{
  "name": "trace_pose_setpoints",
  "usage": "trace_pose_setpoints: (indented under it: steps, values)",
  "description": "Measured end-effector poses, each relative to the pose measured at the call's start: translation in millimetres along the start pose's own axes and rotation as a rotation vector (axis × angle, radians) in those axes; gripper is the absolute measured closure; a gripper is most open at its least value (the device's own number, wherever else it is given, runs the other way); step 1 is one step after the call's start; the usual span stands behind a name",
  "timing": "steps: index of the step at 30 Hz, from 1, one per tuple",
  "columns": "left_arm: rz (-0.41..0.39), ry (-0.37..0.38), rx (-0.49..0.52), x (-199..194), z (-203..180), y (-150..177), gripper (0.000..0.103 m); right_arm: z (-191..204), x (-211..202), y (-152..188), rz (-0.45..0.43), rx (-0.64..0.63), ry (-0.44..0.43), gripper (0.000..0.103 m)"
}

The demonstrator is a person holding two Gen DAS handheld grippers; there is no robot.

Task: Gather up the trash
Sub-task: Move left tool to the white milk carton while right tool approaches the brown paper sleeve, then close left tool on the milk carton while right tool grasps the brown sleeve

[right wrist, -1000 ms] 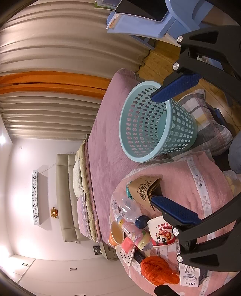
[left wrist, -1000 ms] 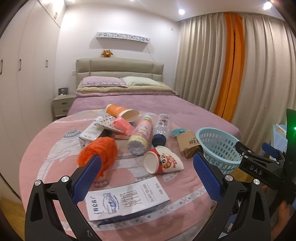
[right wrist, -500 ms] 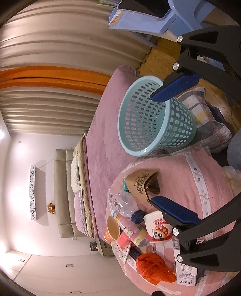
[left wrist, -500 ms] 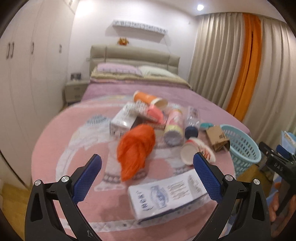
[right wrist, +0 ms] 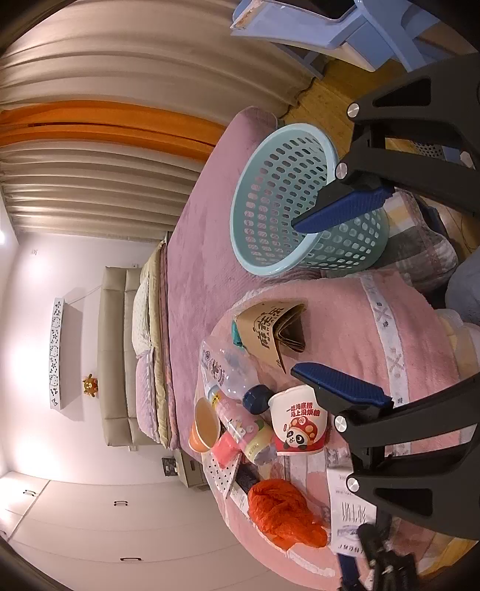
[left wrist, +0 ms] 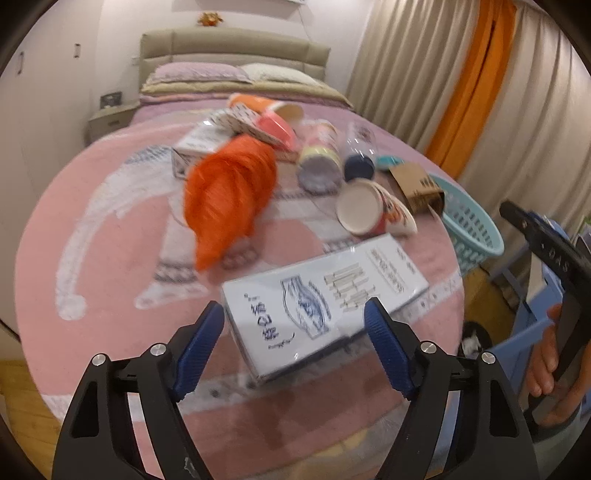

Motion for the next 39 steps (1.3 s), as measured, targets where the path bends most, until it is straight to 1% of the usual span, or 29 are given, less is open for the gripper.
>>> trace_pose_setpoints:
  steps: [2,6,8,10,12,14,17,20,22,25,31,32,34,35,36,38,39]
  values:
    - [0.022,0.030,0.015,-3,-8,9,0.028,1,0,0,-0.001,-0.002,-0.004,0.034]
    - [0.075,0.123,0.066,-15,-29,25,0.027,5,0,2,0.007,-0.009,-0.022,0.034]
    - [0.077,0.132,0.103,-22,-37,31,0.026,9,2,3,0.012,-0.015,-0.032,0.034]
    - [0.054,0.116,0.134,-29,-37,29,0.025,10,4,4,0.014,-0.019,-0.040,0.034]
    - [0.028,0.098,0.134,-32,-34,23,0.017,11,6,4,0.016,-0.017,-0.051,0.034]
    - [0.007,0.082,0.129,-32,-30,14,0.016,9,9,4,0.022,-0.005,-0.064,0.034]
    - [0.019,0.092,0.137,-22,-35,4,0.015,-1,21,4,0.047,0.037,-0.090,0.034]
    - [0.053,0.094,0.147,-4,-44,0,0.014,-12,39,1,0.086,0.077,-0.121,0.034]
    - [0.072,0.095,0.170,7,-51,-1,0.014,-16,52,-2,0.114,0.105,-0.149,0.031]
    - [0.100,0.041,0.201,23,-55,0,0.014,-17,72,-7,0.142,0.140,-0.192,0.028]
    - [0.136,-0.032,0.254,40,-58,5,0.014,-3,106,-12,0.204,0.194,-0.263,0.028]
    - [0.139,-0.038,0.259,42,-58,6,0.016,-1,109,-13,0.213,0.197,-0.266,0.028]
    - [0.153,-0.034,0.260,45,-59,7,0.024,4,120,-12,0.233,0.198,-0.270,0.028]
    - [0.158,-0.030,0.254,47,-59,7,0.030,6,124,-12,0.242,0.198,-0.271,0.028]
    - [0.160,-0.028,0.247,48,-59,7,0.038,8,128,-11,0.251,0.198,-0.270,0.028]
    - [0.161,-0.015,0.232,48,-59,6,0.046,10,134,-10,0.261,0.193,-0.267,0.028]
    - [0.159,-0.007,0.224,47,-59,5,0.049,12,136,-10,0.266,0.185,-0.266,0.028]
Point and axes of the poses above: each gripper's, at about its wrist camera, not at the fingertips, and x roughly the way its jaws point, z to its left, y to its underside, the point moved 9 cm from there along x, roughly the way its jaws point, and after that the axes turned 10 degrees about -x, right-handed, at the moved point
